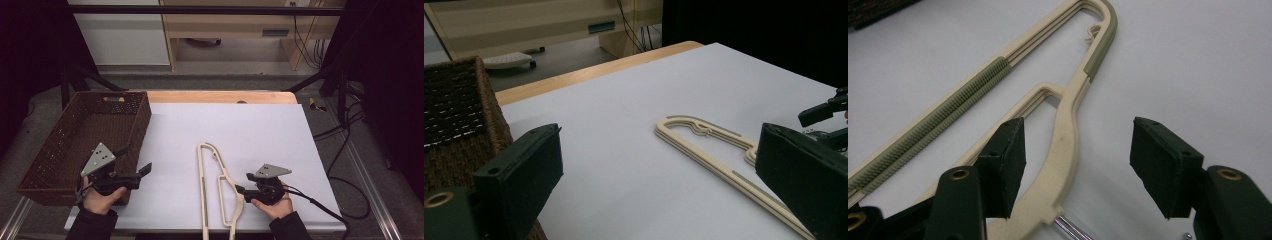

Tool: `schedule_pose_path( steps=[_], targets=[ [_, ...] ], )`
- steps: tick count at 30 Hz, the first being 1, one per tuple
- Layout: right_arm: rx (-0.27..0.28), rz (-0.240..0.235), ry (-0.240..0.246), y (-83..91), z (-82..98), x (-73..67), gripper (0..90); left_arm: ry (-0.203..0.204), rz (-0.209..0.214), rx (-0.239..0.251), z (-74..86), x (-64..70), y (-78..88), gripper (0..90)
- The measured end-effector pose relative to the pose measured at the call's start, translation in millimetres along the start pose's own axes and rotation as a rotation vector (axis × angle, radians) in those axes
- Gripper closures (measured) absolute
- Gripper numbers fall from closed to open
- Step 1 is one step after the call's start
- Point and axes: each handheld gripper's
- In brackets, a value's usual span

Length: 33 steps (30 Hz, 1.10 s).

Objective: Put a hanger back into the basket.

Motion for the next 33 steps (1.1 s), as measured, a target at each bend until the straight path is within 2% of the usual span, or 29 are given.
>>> schedule_pose_path(
  steps=[4, 5, 8, 11, 12, 13, 14, 17, 23, 29, 33],
  targets=[
    [-0.014, -0.012, -0.019, -7.8, 0.9, -3.4, 43.2, -0.001, 0.004, -0.008, 1.5, 1.8, -3.0, 4.9],
    [-0.02, -0.019, -0.005, -12.1, 1.9, -4.3, 43.5, 0.001, 0.007, -0.01, 2.1, 2.8, -3.7, 5.1],
    [-0.02, -0.025, -0.009, -12.3, 2.0, -4.7, 42.8, -0.004, 0.016, -0.015, 3.1, 7.2, -5.8, 5.4],
    [0.005, -0.011, 0.003, -5.8, 0.3, -3.2, 38.3, -0.006, 0.034, -0.031, 5.6, 15.4, -10.8, 6.2],
    [0.039, 0.007, 0.018, -0.4, -1.3, -1.6, 34.3, -0.003, 0.044, -0.036, 6.7, 19.4, -13.3, 7.3],
    [0.049, 0.017, 0.023, 3.2, -1.8, 0.1, 32.2, -0.002, 0.051, -0.047, 8.0, 24.1, -16.2, 8.1],
    [0.049, 0.017, 0.023, 3.2, -1.8, 0.1, 32.2, -0.006, 0.056, -0.061, 9.6, 29.5, -19.5, 8.1],
    [0.1, 0.05, 0.006, 16.6, -3.0, 7.6, 26.8, -0.017, 0.08, -0.104, 15.6, 48.5, -30.8, 9.5],
    [0.241, 0.109, -0.027, 46.5, -5.0, 23.5, 16.3, -0.037, 0.148, -0.194, 32.1, 95.3, -59.2, 12.0],
    [0.293, 0.144, -0.044, 61.8, -5.2, 29.4, 13.5, -0.076, 0.204, -0.293, 53.1, 141.7, -93.7, 15.8],
    [0.307, 0.159, -0.057, 66.7, -5.1, 31.3, 13.3, -0.1, 0.201, -0.36, 67.9, 166.2, -119.4, 19.2]
  ],
)
Point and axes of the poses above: each handheld gripper's, and its own axes: y roughly backward along the jaws, z roughly out of its underside, x roughly to its right, and after that the axes turned 15 degrees about y, right-handed
